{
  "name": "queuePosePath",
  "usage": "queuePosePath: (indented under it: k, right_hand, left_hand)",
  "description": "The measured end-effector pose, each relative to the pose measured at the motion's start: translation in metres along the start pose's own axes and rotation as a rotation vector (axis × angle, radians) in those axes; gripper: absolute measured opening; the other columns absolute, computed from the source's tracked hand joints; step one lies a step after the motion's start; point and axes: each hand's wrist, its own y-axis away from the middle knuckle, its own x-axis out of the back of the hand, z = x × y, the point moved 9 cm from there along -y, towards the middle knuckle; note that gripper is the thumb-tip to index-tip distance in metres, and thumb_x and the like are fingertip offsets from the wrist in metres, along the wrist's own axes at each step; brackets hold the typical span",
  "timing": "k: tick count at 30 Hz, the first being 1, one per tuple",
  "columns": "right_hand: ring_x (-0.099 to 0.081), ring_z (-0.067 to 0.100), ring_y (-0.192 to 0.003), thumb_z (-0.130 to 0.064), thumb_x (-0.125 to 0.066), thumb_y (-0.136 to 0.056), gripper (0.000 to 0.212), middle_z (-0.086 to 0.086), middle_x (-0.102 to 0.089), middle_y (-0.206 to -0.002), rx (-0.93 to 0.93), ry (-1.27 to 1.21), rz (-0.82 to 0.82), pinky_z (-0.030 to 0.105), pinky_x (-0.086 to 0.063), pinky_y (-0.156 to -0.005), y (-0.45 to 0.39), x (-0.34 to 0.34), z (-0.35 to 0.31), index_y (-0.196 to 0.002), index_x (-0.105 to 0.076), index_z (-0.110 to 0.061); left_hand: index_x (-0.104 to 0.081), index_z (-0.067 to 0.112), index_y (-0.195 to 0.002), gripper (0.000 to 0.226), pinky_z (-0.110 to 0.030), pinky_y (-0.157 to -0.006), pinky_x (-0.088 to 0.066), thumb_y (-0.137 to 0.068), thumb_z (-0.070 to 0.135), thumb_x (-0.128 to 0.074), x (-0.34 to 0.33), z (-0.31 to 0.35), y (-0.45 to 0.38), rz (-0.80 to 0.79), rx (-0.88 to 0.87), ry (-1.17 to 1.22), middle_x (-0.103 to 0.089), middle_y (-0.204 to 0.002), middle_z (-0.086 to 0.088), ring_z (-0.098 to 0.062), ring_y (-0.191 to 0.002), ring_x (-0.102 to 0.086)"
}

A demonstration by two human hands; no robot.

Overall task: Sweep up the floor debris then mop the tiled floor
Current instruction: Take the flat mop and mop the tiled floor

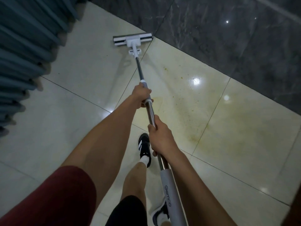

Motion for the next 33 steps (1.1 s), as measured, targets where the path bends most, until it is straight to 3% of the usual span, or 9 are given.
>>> queuePosePath:
  k: [5, 9, 12, 16, 20, 23, 29, 33]
  right_hand:
    - [-0.051, 0.011, -0.057, -0.024, -0.039, -0.105, 0.032, 0.002, -0.056, -0.091, 0.047, 0.029, -0.011, 0.026, -0.047, -0.051, 0.048, -0.011, 0.056, -0.136, -0.042, -0.020]
    - [-0.056, 0.017, -0.061, -0.024, -0.040, -0.104, 0.030, 0.003, -0.058, -0.092, 0.055, 0.014, -0.036, 0.038, -0.058, -0.059, 0.100, -0.015, 0.116, -0.134, -0.044, -0.023]
    - [-0.056, 0.018, -0.061, -0.024, -0.039, -0.103, 0.031, 0.004, -0.057, -0.087, 0.064, 0.024, -0.057, 0.040, -0.059, -0.063, 0.139, -0.016, 0.165, -0.133, -0.046, -0.023]
    - [-0.056, 0.017, -0.063, -0.024, -0.040, -0.103, 0.038, 0.005, -0.058, -0.093, 0.067, 0.060, -0.084, 0.031, -0.053, -0.060, 0.194, -0.018, 0.225, -0.141, -0.042, -0.020]
    - [-0.056, 0.013, -0.060, -0.024, -0.040, -0.103, 0.031, 0.000, -0.057, -0.086, 0.089, 0.030, -0.102, 0.027, -0.050, -0.053, 0.248, -0.022, 0.267, -0.132, -0.048, -0.021]
    - [-0.055, 0.008, -0.057, -0.025, -0.039, -0.103, 0.033, -0.004, -0.057, -0.082, 0.087, 0.057, -0.085, 0.017, -0.041, -0.045, 0.276, -0.029, 0.284, -0.135, -0.047, -0.023]
    - [-0.054, 0.006, -0.063, -0.027, -0.040, -0.104, 0.042, -0.007, -0.053, -0.079, 0.061, 0.075, -0.061, 0.016, -0.039, -0.050, 0.291, -0.045, 0.285, -0.146, -0.040, -0.025]
    - [-0.052, 0.007, -0.058, -0.028, -0.038, -0.105, 0.038, -0.004, -0.055, -0.078, 0.056, 0.075, -0.023, 0.017, -0.035, -0.046, 0.269, -0.058, 0.258, -0.142, -0.042, -0.022]
  left_hand:
    - [-0.052, 0.010, -0.126, 0.025, -0.044, -0.068, -0.061, -0.101, 0.011, -0.057, -0.019, -0.057, 0.058, 0.009, 0.014, 0.013, -0.064, -0.104, -0.014, -0.025, -0.062, -0.069]
    - [-0.053, 0.007, -0.126, 0.027, -0.050, -0.078, -0.061, -0.101, 0.016, -0.059, -0.046, -0.120, 0.111, 0.024, 0.011, 0.042, -0.064, -0.098, -0.018, -0.027, -0.065, -0.068]
    - [-0.055, 0.007, -0.126, 0.027, -0.051, -0.079, -0.060, -0.101, 0.015, -0.059, -0.069, -0.168, 0.149, 0.033, 0.005, 0.075, -0.062, -0.095, -0.017, -0.027, -0.064, -0.066]
    - [-0.055, 0.006, -0.114, 0.016, -0.056, -0.086, -0.058, -0.100, 0.009, -0.059, -0.100, -0.229, 0.199, 0.042, 0.022, 0.142, -0.057, -0.097, -0.018, -0.028, -0.062, -0.062]
    - [-0.055, 0.007, -0.097, 0.006, -0.065, -0.090, -0.055, -0.099, 0.008, -0.060, -0.119, -0.276, 0.246, 0.032, 0.034, 0.134, -0.055, -0.089, -0.017, -0.031, -0.064, -0.060]
    - [-0.057, 0.002, -0.112, 0.016, -0.062, -0.085, -0.057, -0.098, 0.010, -0.062, -0.121, -0.301, 0.272, 0.027, 0.060, 0.100, -0.060, -0.098, -0.018, -0.033, -0.069, -0.066]
    - [-0.056, 0.008, -0.117, 0.020, -0.063, -0.084, -0.058, -0.099, 0.012, -0.062, -0.110, -0.315, 0.284, 0.031, 0.077, 0.116, -0.060, -0.101, -0.017, -0.031, -0.067, -0.065]
    - [-0.056, 0.006, -0.126, 0.029, -0.059, -0.082, -0.060, -0.098, 0.008, -0.062, -0.087, -0.297, 0.263, 0.061, 0.068, 0.172, -0.060, -0.104, -0.017, -0.028, -0.064, -0.063]
